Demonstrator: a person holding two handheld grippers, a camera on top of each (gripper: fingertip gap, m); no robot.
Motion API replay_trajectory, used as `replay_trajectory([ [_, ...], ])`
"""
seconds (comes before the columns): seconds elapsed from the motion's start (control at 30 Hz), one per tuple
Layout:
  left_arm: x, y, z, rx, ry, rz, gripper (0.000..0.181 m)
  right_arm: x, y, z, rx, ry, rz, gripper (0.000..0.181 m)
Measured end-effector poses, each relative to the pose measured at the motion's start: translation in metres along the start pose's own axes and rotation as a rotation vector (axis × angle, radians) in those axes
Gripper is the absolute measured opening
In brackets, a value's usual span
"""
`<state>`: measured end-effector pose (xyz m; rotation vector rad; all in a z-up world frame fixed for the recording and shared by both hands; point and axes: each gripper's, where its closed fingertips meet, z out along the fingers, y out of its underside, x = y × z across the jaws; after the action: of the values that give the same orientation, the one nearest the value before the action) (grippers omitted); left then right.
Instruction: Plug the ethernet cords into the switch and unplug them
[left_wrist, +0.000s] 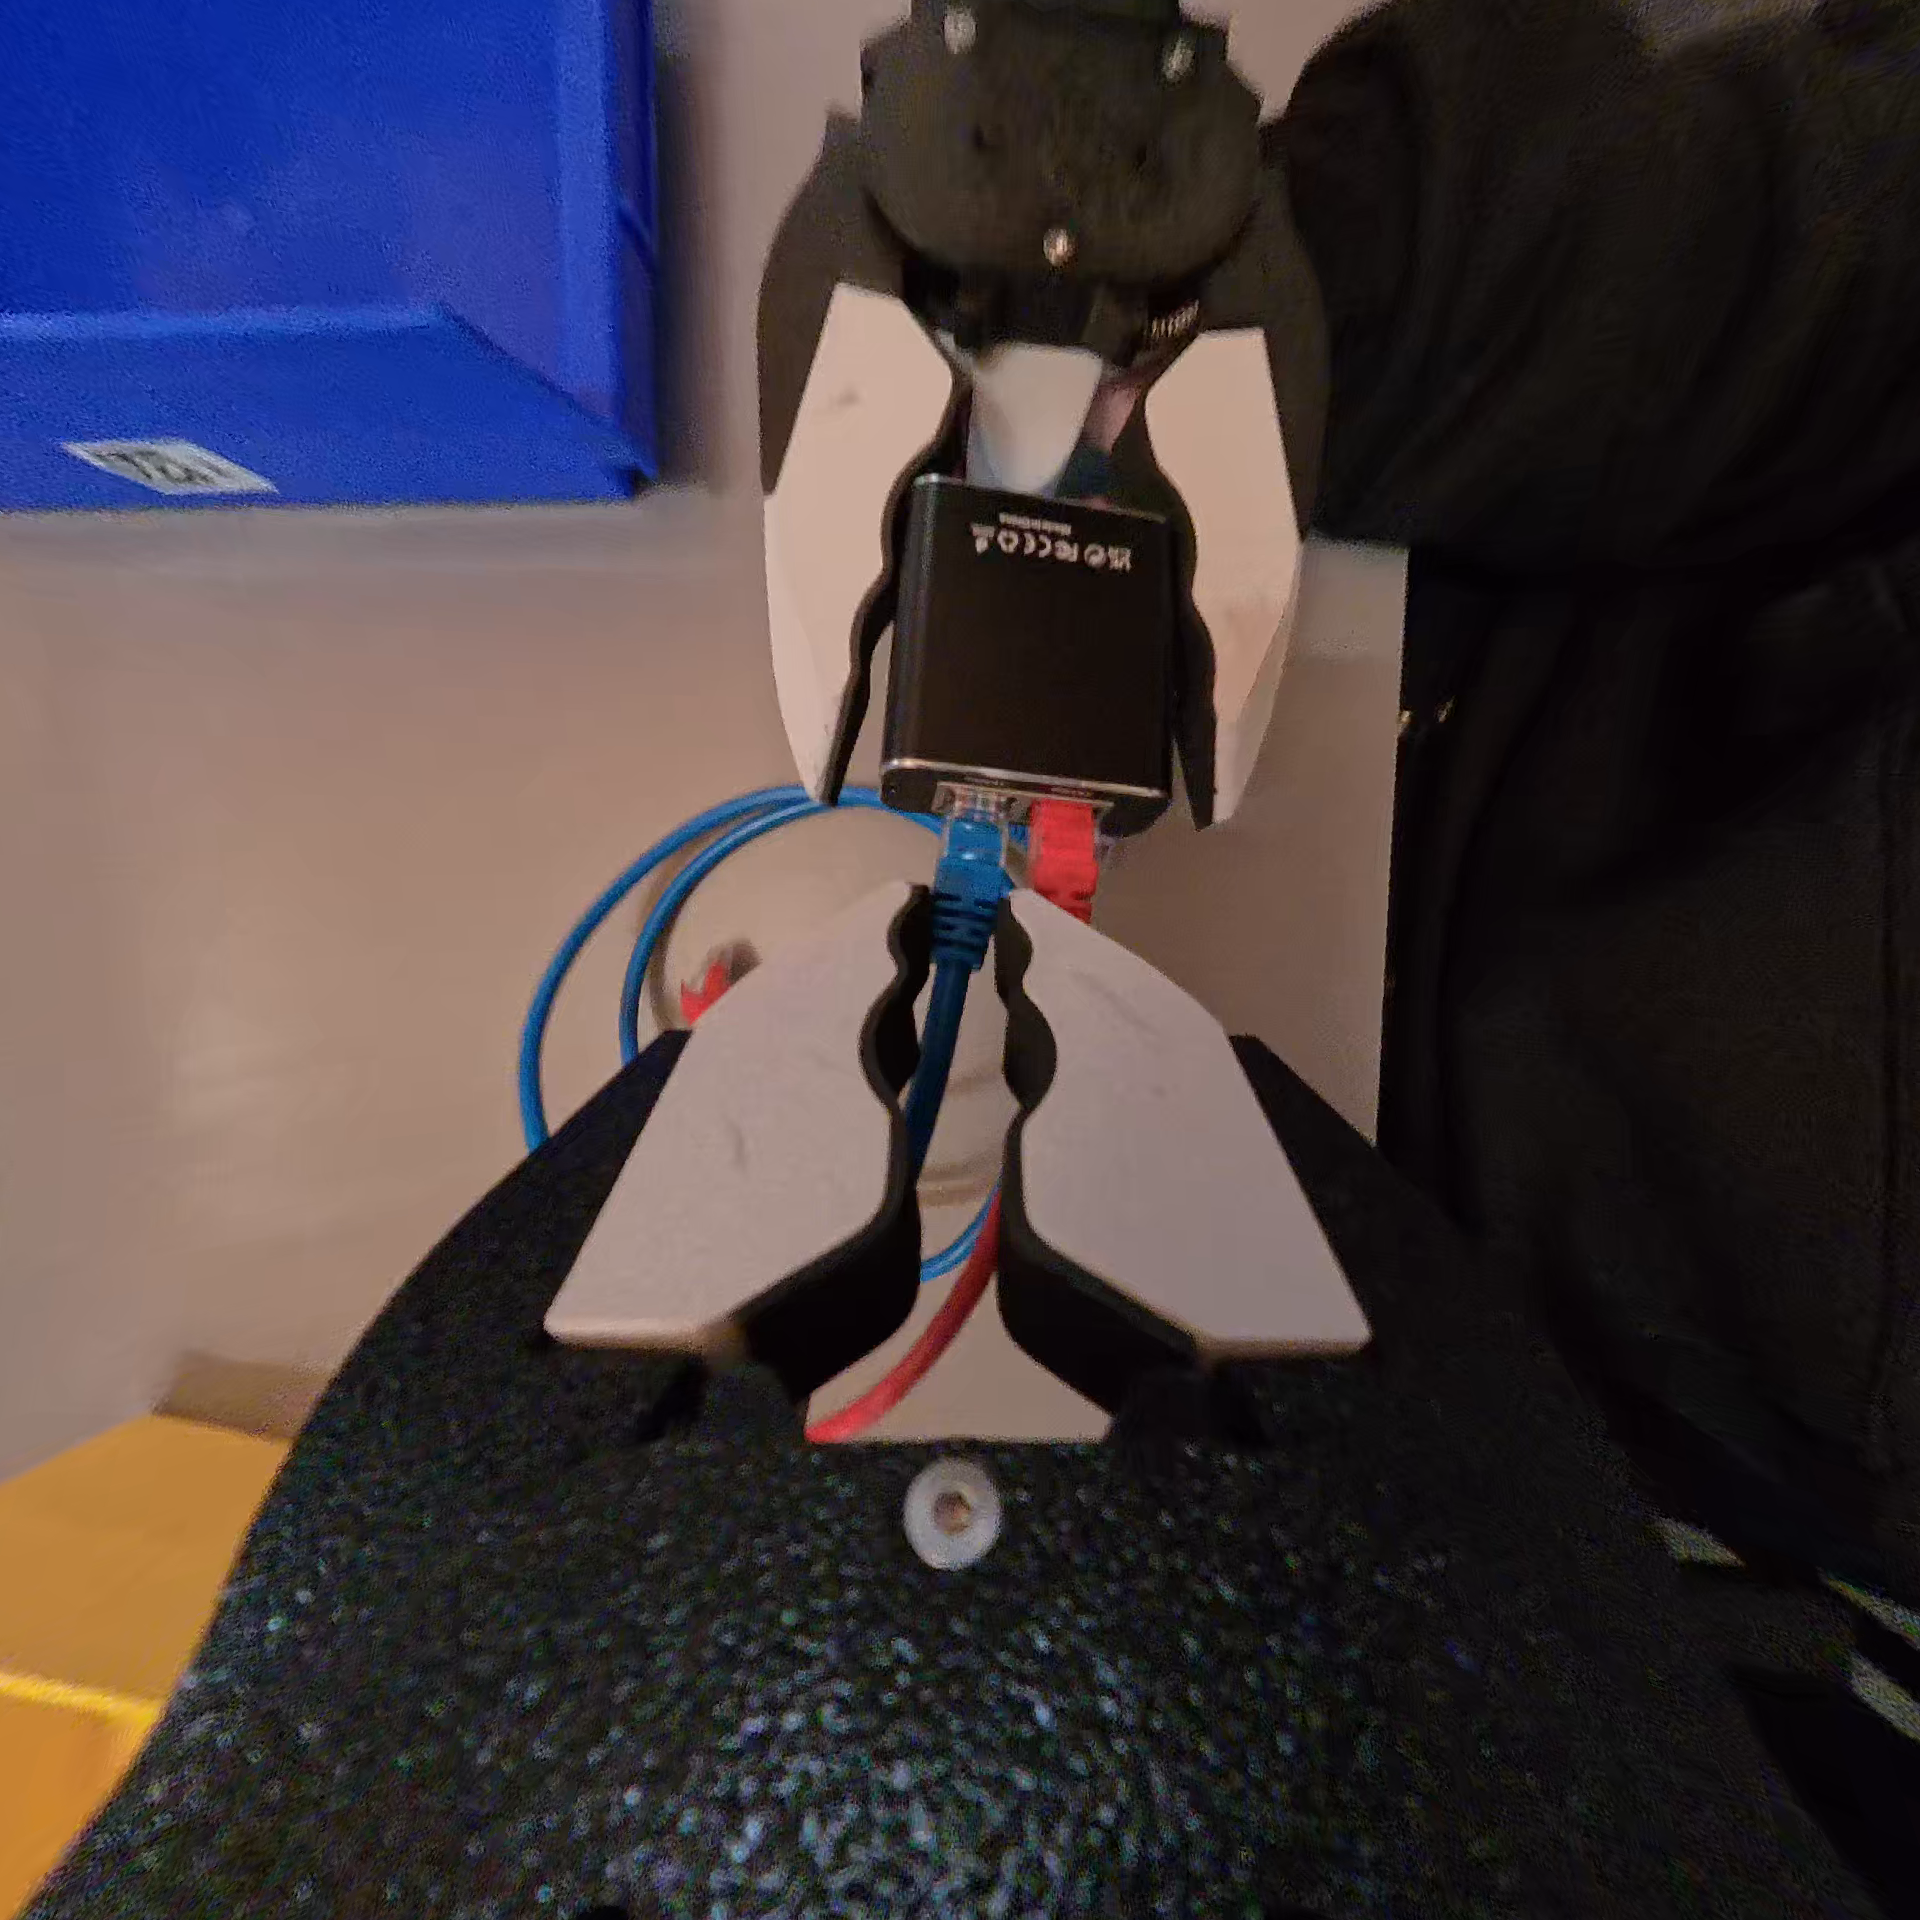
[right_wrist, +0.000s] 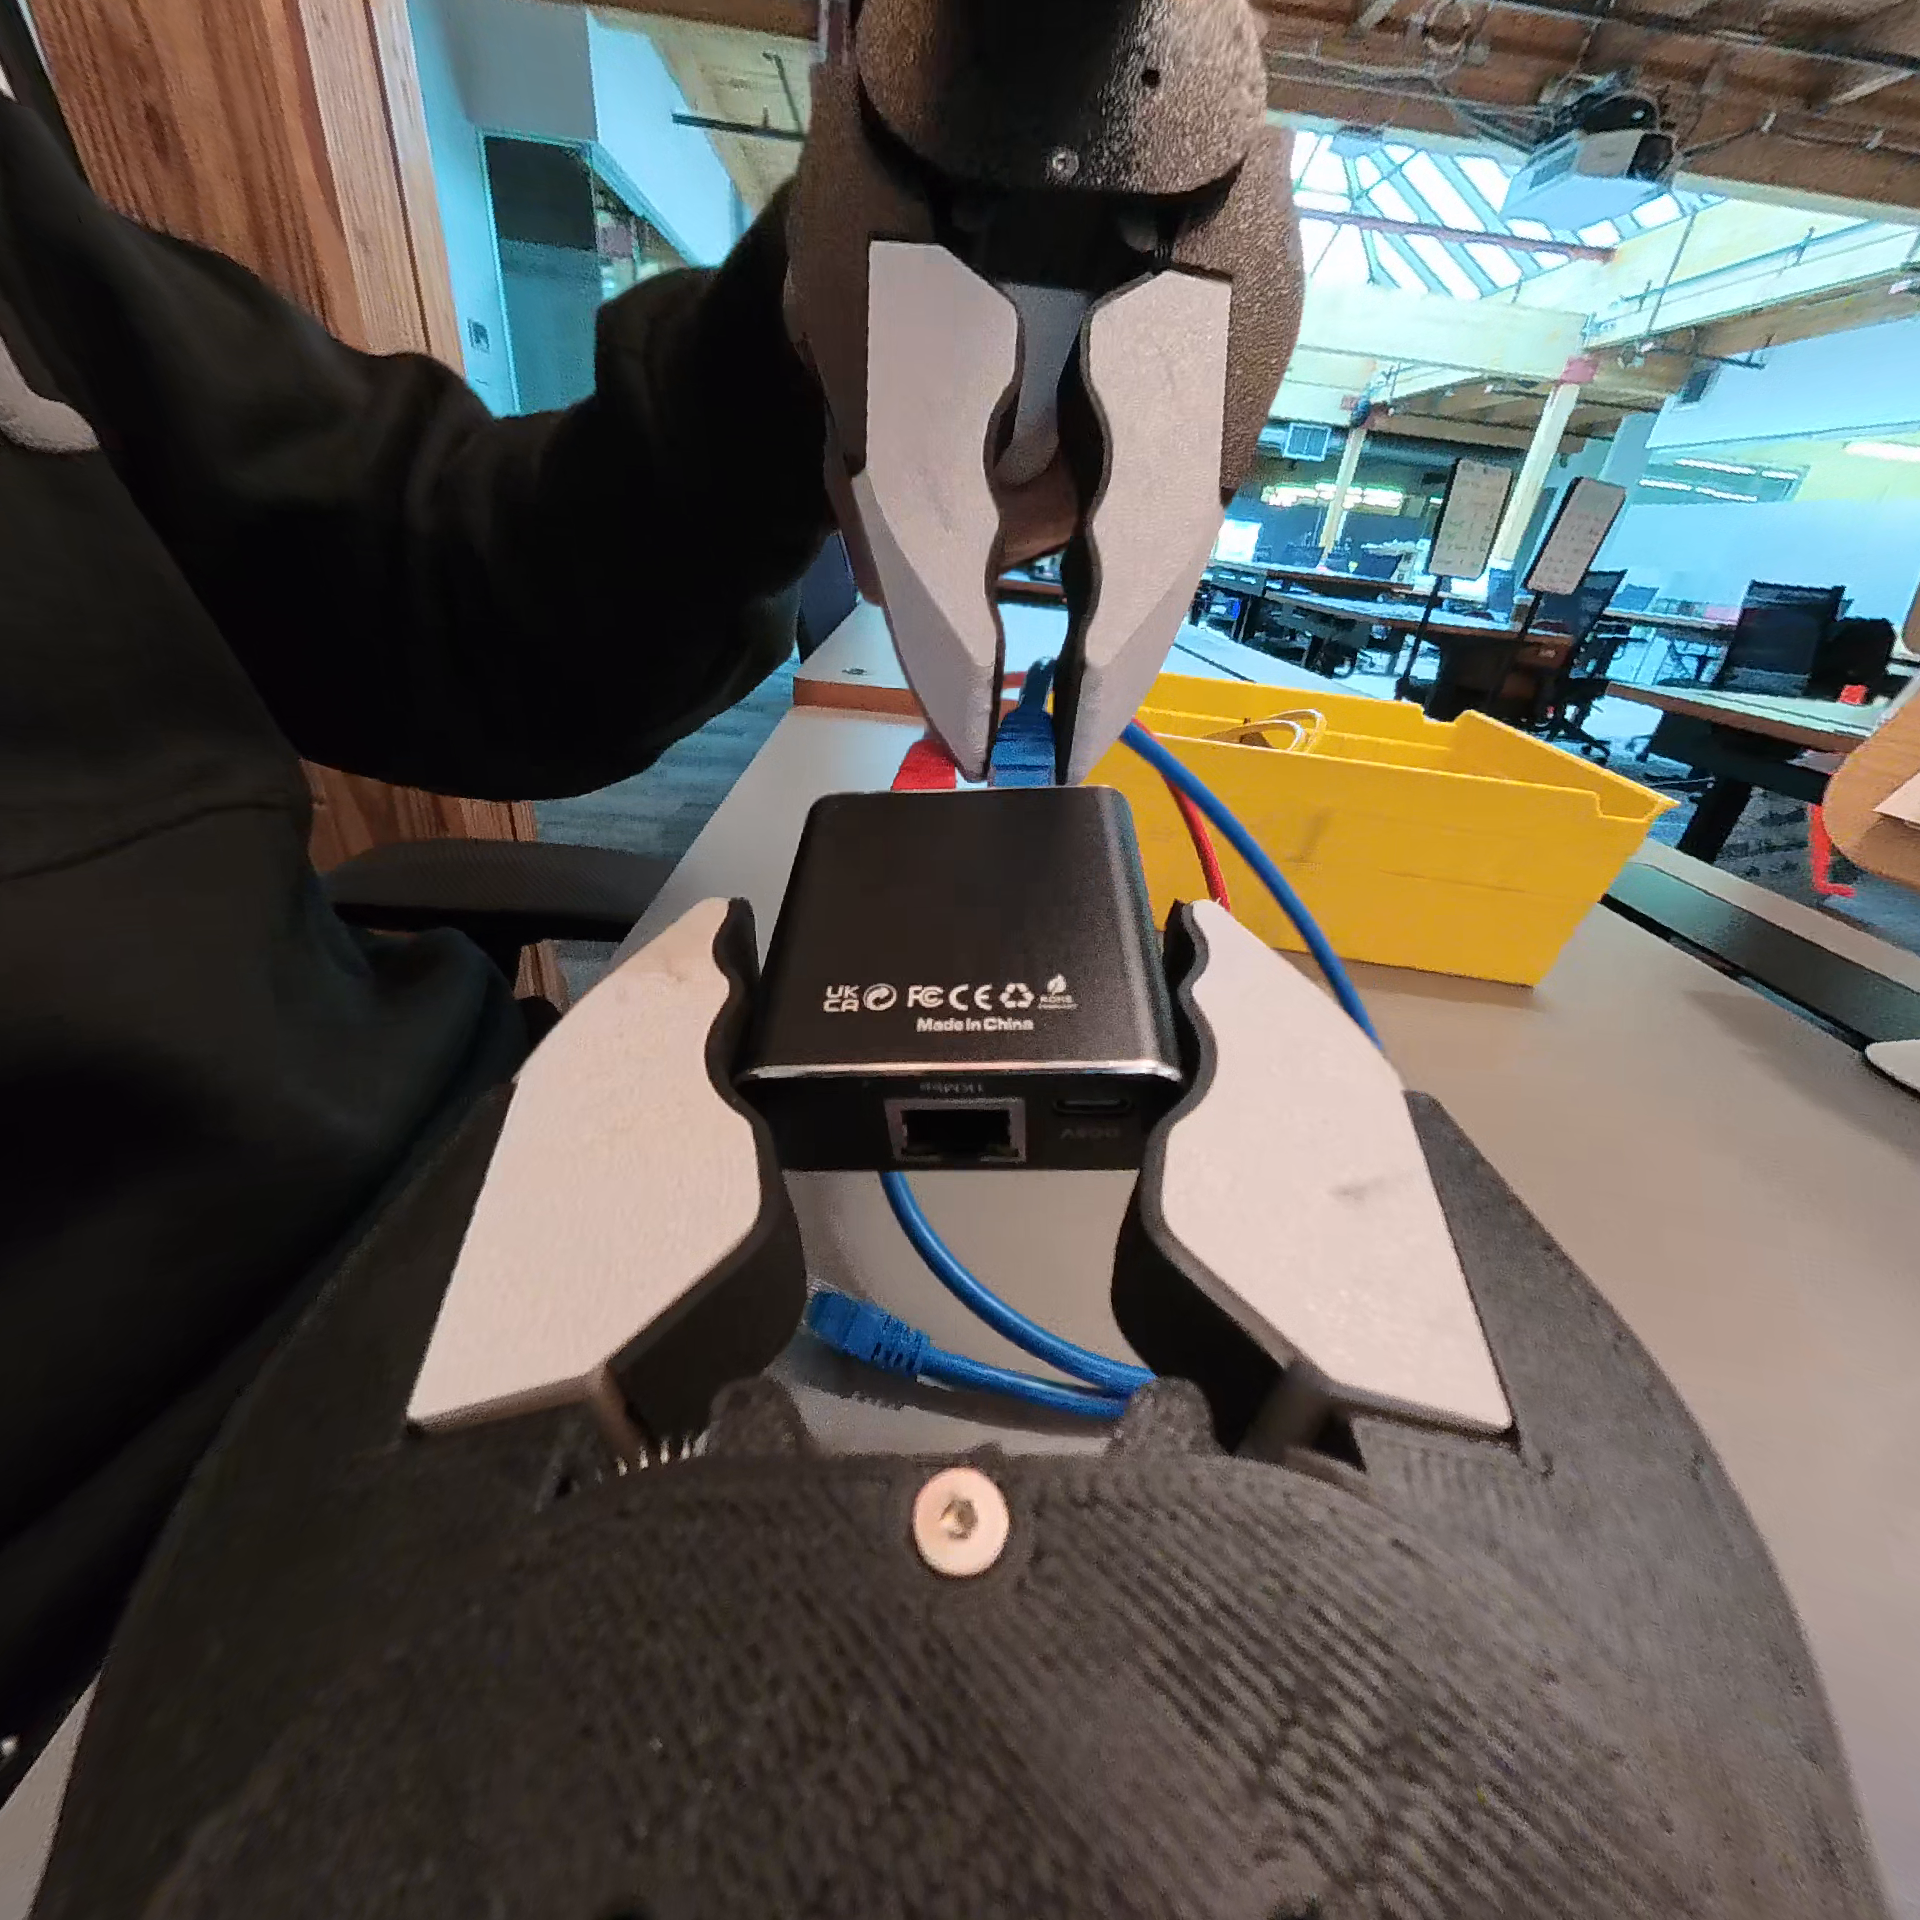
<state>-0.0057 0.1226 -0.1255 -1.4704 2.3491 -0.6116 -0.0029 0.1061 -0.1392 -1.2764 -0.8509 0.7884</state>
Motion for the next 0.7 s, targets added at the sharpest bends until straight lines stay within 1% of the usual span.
replay_trajectory([
  [0.17, -0.001, -0.005, 0.001, 0.083, 0.013, -0.012, 0.009, 0.001, -0.002, -0.001, 0.016, -0.004, 0.01, 0.075],
  [0.3, 0.003, -0.018, -0.005, 0.192, 0.055, 0.001, 0.01, 0.0, -0.014, -0.008, 0.123, -0.015, 0.026, 0.075],
  [0.4, 0.001, -0.019, -0.003, 0.262, 0.061, 0.064, 0.01, 0.002, -0.012, -0.009, 0.093, 0.016, -0.004, 0.075],
  [0.5, 0.001, -0.016, -0.003, 0.311, 0.016, 0.112, 0.012, 0.001, -0.012, -0.008, 0.096, 0.009, -0.007, 0.075],
  [0.57, 0.001, -0.013, -0.003, 0.318, -0.011, 0.123, 0.012, 0.001, -0.009, -0.005, 0.076, 0.005, -0.007, 0.075],
  [0.63, 0.0, -0.006, -0.002, 0.29, -0.027, 0.118, 0.015, 0.0, -0.006, -0.002, 0.052, 0.006, -0.012, 0.075],
  [0.7, 0.0, -0.003, -0.004, 0.291, -0.039, 0.12, 0.016, 0.001, -0.008, -0.004, 0.07, 0.009, -0.004, 0.075],
])
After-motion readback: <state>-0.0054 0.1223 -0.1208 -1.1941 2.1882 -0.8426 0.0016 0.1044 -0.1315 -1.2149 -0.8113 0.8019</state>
